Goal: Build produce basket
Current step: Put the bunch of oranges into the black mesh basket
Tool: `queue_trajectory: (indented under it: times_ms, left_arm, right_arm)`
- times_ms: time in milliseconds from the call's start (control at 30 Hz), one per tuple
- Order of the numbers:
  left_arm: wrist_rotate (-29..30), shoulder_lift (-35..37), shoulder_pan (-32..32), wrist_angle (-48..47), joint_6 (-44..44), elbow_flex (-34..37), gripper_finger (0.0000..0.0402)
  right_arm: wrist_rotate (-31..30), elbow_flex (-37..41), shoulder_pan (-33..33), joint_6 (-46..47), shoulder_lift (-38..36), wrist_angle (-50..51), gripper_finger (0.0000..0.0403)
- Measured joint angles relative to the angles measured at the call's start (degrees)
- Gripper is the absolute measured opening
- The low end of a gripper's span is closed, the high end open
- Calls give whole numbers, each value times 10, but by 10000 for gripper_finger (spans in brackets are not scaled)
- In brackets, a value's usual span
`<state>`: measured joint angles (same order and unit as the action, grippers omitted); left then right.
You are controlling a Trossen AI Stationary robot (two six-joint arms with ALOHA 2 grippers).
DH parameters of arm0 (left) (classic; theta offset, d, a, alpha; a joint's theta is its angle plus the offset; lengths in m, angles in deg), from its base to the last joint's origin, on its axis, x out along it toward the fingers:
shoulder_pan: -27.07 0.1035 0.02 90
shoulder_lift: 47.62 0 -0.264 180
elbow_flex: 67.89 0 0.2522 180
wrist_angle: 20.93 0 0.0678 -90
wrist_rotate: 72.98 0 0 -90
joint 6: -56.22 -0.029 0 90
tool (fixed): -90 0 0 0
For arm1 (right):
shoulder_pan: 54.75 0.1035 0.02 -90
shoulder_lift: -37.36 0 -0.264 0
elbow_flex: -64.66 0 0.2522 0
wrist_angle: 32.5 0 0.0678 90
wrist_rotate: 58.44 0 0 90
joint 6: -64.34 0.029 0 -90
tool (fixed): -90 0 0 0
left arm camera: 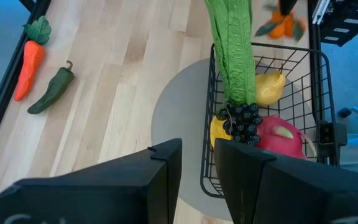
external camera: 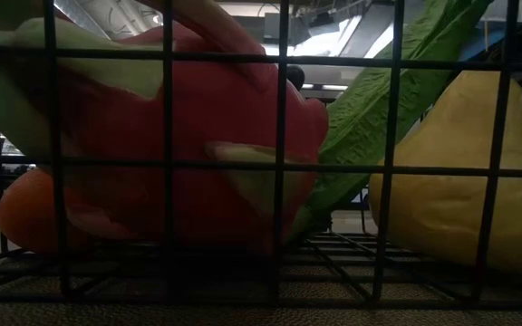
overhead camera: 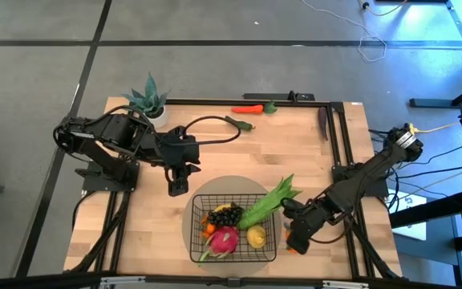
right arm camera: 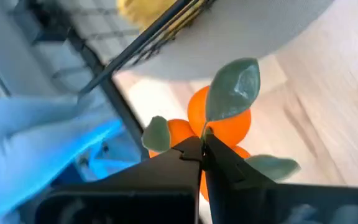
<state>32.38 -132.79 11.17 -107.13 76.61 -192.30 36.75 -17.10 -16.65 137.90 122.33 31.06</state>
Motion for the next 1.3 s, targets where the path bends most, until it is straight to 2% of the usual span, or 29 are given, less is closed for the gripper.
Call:
queue_trajectory:
  times_ms: [133,267,467,767,1000,1167,1300]
  left_arm:
    - [0,0,0,0,0,0,84]
    - [0,0,0,-3,0,0,84]
    - [0,0,0,-6,-14,0,84]
    - [0,0,0,-20,-16,0,84]
    - [-2,0,0,-21,-16,0,84]
    - [-11,0,0,-22,-16,0,84]
    - [-26,0,0,-22,-16,0,84]
  right_arm:
    - [25,-69,0,-22,0,65,0]
    - [21,-131,-1,-61,0,73,0]
    - [20,-177,-24,-140,0,86,0]
    - [42,-180,-101,-318,30,-30,0]
    - [103,-180,-151,-425,92,-104,0]
    - [179,-180,-174,-468,139,-144,0]
    - [217,-180,-186,-488,173,-148,0]
